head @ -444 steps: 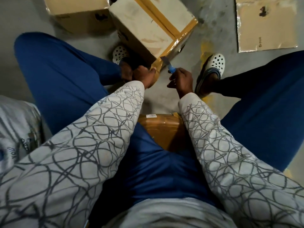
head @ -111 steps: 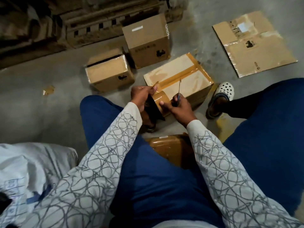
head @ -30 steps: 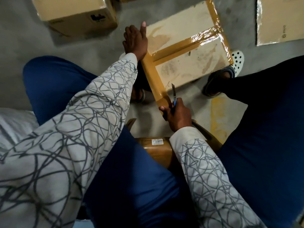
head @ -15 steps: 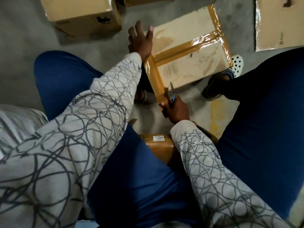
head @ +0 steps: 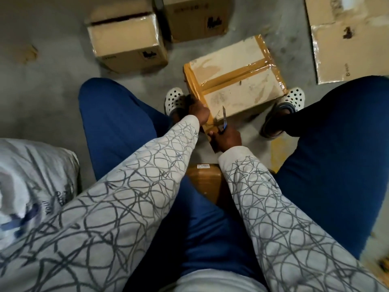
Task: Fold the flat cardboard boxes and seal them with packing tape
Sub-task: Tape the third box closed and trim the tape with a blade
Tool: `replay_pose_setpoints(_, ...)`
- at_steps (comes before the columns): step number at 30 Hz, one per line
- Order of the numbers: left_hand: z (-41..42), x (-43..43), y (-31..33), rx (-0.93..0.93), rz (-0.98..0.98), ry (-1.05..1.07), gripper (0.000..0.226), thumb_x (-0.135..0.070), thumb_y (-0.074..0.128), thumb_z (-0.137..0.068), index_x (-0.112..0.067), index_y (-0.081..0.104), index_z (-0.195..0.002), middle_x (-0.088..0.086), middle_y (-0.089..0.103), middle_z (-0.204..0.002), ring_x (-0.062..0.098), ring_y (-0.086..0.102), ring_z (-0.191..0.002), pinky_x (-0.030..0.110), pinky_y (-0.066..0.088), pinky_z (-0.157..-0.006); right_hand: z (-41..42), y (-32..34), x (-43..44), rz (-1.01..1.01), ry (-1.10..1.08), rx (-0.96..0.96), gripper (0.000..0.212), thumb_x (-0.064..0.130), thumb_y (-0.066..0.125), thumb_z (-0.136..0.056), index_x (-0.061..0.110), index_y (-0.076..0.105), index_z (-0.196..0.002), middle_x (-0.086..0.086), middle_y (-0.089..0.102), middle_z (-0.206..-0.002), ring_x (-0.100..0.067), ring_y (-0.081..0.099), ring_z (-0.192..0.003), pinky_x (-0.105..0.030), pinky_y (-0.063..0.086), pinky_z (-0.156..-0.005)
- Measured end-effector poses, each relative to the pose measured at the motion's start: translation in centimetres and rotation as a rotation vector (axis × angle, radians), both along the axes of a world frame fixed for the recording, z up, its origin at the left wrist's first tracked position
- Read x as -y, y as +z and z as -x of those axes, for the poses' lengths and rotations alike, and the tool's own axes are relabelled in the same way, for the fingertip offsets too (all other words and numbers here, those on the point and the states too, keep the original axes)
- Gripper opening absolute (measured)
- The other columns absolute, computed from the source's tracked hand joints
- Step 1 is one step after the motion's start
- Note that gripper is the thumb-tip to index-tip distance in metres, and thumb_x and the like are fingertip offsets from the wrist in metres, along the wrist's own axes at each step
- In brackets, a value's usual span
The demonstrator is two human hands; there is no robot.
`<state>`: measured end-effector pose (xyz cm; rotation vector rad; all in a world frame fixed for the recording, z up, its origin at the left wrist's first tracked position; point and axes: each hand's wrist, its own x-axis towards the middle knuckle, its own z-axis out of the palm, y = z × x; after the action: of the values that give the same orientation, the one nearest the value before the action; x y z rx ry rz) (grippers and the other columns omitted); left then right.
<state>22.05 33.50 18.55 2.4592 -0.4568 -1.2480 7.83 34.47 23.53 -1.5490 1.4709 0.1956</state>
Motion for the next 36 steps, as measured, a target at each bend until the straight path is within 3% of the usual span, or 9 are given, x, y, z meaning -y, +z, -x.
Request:
replay_pose_setpoints(2, 0.2, -0.9, -0.2, -0.033, -0.059, -0.11, 0.038, -0.021, 0.047, -0.098, -0.007, 0.059, -0.132, 0.013, 0.062, -0.13, 0.033, 0.062, -0.113, 0.038, 0.051, -0.096, 0.3, 0.2, -0.1, 0.003, -0.014, 0.026, 0.045, 0.035, 0.072, -0.09, 0.01, 0.059, -0.125, -0.014, 0.066, -0.125, -0.034, 0.059, -0.119, -0.027, 0.039, -0.083)
replay_pose_setpoints(4, 0.8, -1.6, 0.7, -0.075, -0.076, -0.167, 0.033, -0.02, 0.051, -0.098, -0.004, 0.063, -0.124, 0.013, 0.065, -0.124, 0.034, 0.063, -0.109, 0.035, 0.051, -0.09, 0.7, 0.2, -0.1, 0.003, -0.033, 0.038, 0.044, 0.034, 0.072, -0.089, 0.01, 0.06, -0.125, -0.013, 0.066, -0.124, -0.034, 0.059, -0.118, -0.025, 0.036, -0.081)
replay_pose_setpoints(15, 0.0, 1.3, 1.5, 0.15, 0.065, 0.212, 0.042, -0.025, 0.042, -0.106, -0.001, 0.052, -0.139, 0.016, 0.052, -0.144, 0.034, 0.048, -0.133, 0.036, 0.036, -0.107, 0.8, 0.0, 0.4, -0.055, -0.052, 0.049, 0.044, 0.034, 0.071, -0.089, 0.013, 0.059, -0.126, -0.01, 0.066, -0.122, -0.031, 0.06, -0.115, -0.027, 0.039, -0.083)
replay_pose_setpoints(19, -1.0, 3.1, 0.5, 0.278, 0.144, 0.333, 0.043, -0.027, 0.031, -0.109, -0.001, 0.057, -0.13, 0.018, 0.061, -0.13, 0.033, 0.056, -0.122, 0.033, 0.039, -0.093, 0.7, -0.6, 0.8, -0.077, -0.036, 0.039, 0.045, 0.036, 0.07, -0.091, 0.011, 0.056, -0.124, -0.012, 0.065, -0.121, -0.032, 0.06, -0.112, -0.027, 0.037, -0.08)
replay_pose_setpoints(23, -2.9, 5.1, -0.5, 0.382, 0.289, 0.441, 0.042, -0.024, 0.028, -0.11, -0.006, 0.041, -0.146, 0.019, 0.065, -0.126, 0.034, 0.061, -0.113, 0.023, 0.032, -0.073, 0.5, -1.1, 0.8, -0.105, -0.049, 0.029, 0.039, 0.037, 0.069, -0.092, 0.011, 0.055, -0.118, -0.01, 0.065, -0.115, -0.029, 0.06, -0.106, -0.03, 0.039, -0.079)
replay_pose_setpoints(26, -4.7, 6.9, -0.8, 0.338, 0.367, 0.548, 0.047, -0.026, 0.029, -0.11, -0.011, 0.032, -0.154, 0.02, 0.056, -0.139, 0.035, 0.056, -0.123, 0.028, 0.038, -0.091, 0.1, -1.5, 0.7, -0.096, -0.048, 0.04, 0.029, 0.037, 0.068, -0.093, 0.016, 0.052, -0.104, -0.005, 0.062, -0.1, -0.023, 0.058, -0.091, -0.03, 0.037, -0.075)
replay_pose_setpoints(29, -7.4, 8.3, -2.0, 0.272, 0.424, 0.571, 0.048, -0.033, 0.028, -0.109, -0.015, 0.038, -0.152, 0.015, 0.052, -0.146, 0.035, 0.051, -0.131, 0.036, 0.038, -0.105, -0.3, -2.1, 0.8, -0.102, -0.075, 0.057, 0.029, 0.039, 0.068, -0.092, 0.019, 0.048, -0.094, -0.006, 0.063, -0.093, -0.022, 0.057, -0.084, -0.03, 0.037, -0.07)
replay_pose_setpoints(33, -9.8, 8.3, -4.4, 0.179, 0.427, 0.548, 0.061, -0.055, 0.022, -0.101, -0.018, 0.052, -0.138, 0.011, 0.062, -0.134, 0.032, 0.06, -0.118, 0.045, 0.048, -0.102, -0.7, -2.4, 0.7, -0.113, -0.053, 0.044, 0.031, 0.04, 0.07, -0.091, 0.018, 0.048, -0.094, -0.009, 0.066, -0.097, -0.028, 0.063, -0.092, -0.037, 0.047, -0.077)
replay_pose_setpoints(36, -7.7, 7.3, -3.3, 0.142, 0.436, 0.583, 0.054, -0.047, 0.026, -0.106, -0.021, 0.037, -0.152, 0.013, 0.055, -0.143, 0.032, 0.056, -0.126, 0.038, 0.044, -0.106, -1.1, -2.2, 0.8, -0.078, -0.046, 0.002, 0.03, 0.037, 0.071, -0.09, 0.016, 0.053, -0.101, -0.012, 0.068, -0.105, -0.033, 0.063, -0.1, -0.037, 0.047, -0.082)
